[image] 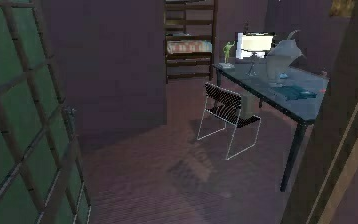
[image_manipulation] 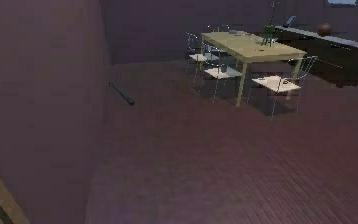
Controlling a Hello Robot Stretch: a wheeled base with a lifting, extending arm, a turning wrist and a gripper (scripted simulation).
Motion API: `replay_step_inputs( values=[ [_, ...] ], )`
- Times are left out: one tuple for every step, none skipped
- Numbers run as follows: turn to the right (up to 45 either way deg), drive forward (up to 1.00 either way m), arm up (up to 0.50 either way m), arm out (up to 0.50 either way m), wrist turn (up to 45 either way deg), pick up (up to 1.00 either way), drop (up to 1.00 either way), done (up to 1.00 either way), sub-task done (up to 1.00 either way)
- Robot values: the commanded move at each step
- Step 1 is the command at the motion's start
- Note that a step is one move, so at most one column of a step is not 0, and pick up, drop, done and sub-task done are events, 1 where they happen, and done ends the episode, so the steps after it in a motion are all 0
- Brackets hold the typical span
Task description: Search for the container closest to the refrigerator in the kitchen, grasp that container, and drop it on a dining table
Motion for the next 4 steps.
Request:
replay_step_inputs(
  values=[
    [12.0,0.00,0.00,0.00,0.0,0.00,0.00,0.00,0.00],
    [0.0,0.60,0.00,0.00,0.0,0.00,0.00,0.00,0.00],
    [15.0,0.00,0.00,0.00,0.0,0.00,0.00,0.00,0.00],
    [0.0,0.20,0.00,0.00,0.0,0.00,0.00,0.00,0.00]
  ],
)
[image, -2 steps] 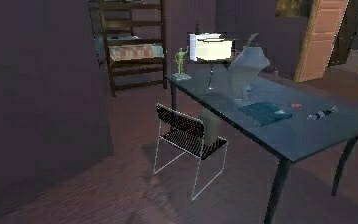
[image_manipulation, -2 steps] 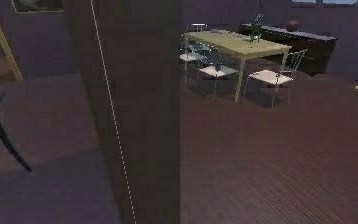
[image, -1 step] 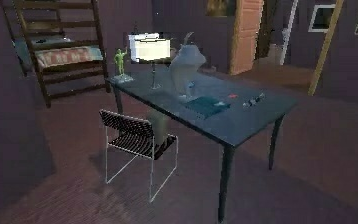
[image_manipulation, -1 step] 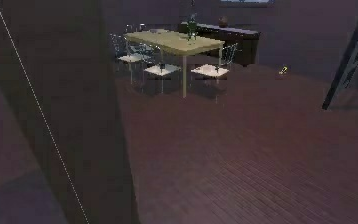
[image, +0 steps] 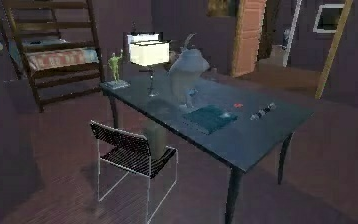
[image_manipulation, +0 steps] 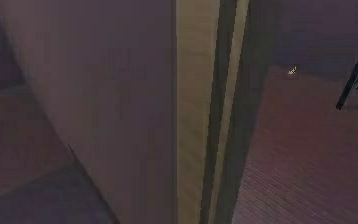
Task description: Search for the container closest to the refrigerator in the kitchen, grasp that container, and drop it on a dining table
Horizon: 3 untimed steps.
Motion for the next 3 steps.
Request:
replay_step_inputs(
  values=[
    [39.0,0.00,0.00,0.00,0.0,0.00,0.00,0.00,0.00],
    [0.0,1.00,0.00,0.00,0.0,0.00,0.00,0.00,0.00],
    [3.0,0.00,0.00,0.00,0.0,0.00,0.00,0.00,0.00]
  ],
)
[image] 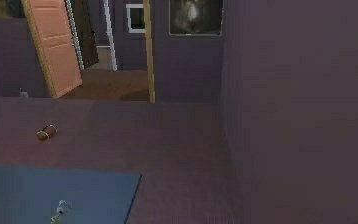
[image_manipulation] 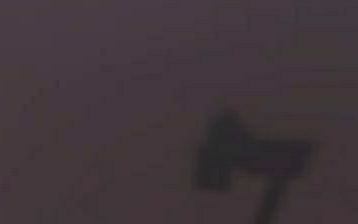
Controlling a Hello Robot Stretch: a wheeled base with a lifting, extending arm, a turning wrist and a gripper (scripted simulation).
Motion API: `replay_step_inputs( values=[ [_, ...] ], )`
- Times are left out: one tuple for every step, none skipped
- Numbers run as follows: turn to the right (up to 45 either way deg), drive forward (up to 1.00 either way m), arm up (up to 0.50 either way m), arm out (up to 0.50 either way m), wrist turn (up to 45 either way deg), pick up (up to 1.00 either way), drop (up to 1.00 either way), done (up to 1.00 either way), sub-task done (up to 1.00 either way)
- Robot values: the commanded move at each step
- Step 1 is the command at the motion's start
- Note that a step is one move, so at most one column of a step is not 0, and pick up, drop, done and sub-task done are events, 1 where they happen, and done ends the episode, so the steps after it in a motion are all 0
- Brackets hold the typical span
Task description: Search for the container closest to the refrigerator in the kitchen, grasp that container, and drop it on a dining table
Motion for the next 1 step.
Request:
replay_step_inputs(
  values=[
    [0.0,0.95,0.00,0.00,0.0,0.00,0.00,0.00,0.00]
  ],
)
